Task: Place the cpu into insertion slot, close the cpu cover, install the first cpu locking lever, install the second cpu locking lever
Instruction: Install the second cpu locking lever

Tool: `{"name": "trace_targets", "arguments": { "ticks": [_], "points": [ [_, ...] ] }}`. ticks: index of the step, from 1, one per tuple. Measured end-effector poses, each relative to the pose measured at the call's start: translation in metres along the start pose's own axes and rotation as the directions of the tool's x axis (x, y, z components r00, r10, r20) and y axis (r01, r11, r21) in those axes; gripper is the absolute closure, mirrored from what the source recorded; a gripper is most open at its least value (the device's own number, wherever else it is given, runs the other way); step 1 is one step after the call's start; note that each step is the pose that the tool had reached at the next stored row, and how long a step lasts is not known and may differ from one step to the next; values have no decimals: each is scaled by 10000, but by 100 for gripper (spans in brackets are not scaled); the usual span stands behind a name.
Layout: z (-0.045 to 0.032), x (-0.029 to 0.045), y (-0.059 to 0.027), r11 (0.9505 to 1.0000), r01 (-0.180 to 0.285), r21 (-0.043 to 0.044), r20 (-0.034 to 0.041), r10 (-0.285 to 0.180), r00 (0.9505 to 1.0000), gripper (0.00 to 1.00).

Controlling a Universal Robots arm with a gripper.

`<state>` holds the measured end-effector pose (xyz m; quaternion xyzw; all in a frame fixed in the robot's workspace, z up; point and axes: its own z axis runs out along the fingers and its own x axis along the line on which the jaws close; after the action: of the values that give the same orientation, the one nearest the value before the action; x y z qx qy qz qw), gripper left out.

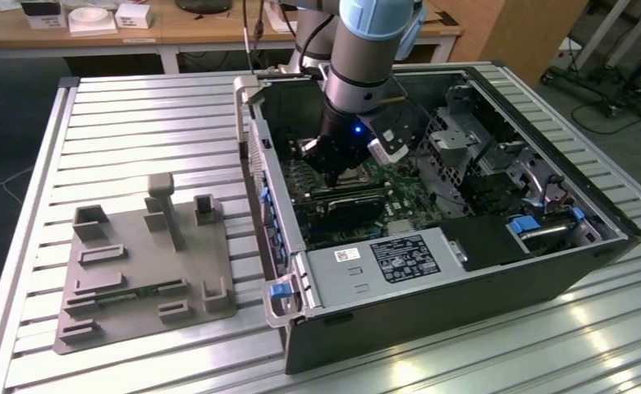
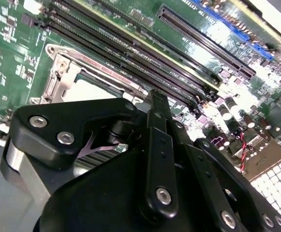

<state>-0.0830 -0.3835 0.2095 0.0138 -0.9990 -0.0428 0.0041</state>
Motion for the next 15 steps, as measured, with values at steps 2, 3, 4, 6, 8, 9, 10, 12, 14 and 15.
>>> {"name": "trace_targets", "arguments": {
  "ticks": [2, 3, 4, 6, 8, 9, 10, 12, 14, 15],
  "points": [
    [2, 1, -1, 9998, 190, -2, -17, -190, 9998, 90],
    [3, 1, -2, 9997, 236, -2, -21, -236, 9997, 90],
    [5, 1, -3, 9996, 269, -4, -23, -269, 9996, 90],
    [8, 1, -6, 9996, 298, -3, -26, -298, 9996, 90],
    [11, 1, -8, 9995, 303, -4, -26, -303, 9995, 90],
    [12, 1, -11, 9995, 303, -3, -27, -303, 9995, 90],
    [13, 2, -13, 9995, 302, -3, -27, -302, 9995, 90],
    [20, 2, -18, 9995, 302, -5, -26, -302, 9995, 90],
    [25, 2, -24, 9995, 302, -7, -26, -302, 9995, 90],
    [28, 2, -26, 9995, 302, -8, -26, -302, 9995, 90]
  ]
}}
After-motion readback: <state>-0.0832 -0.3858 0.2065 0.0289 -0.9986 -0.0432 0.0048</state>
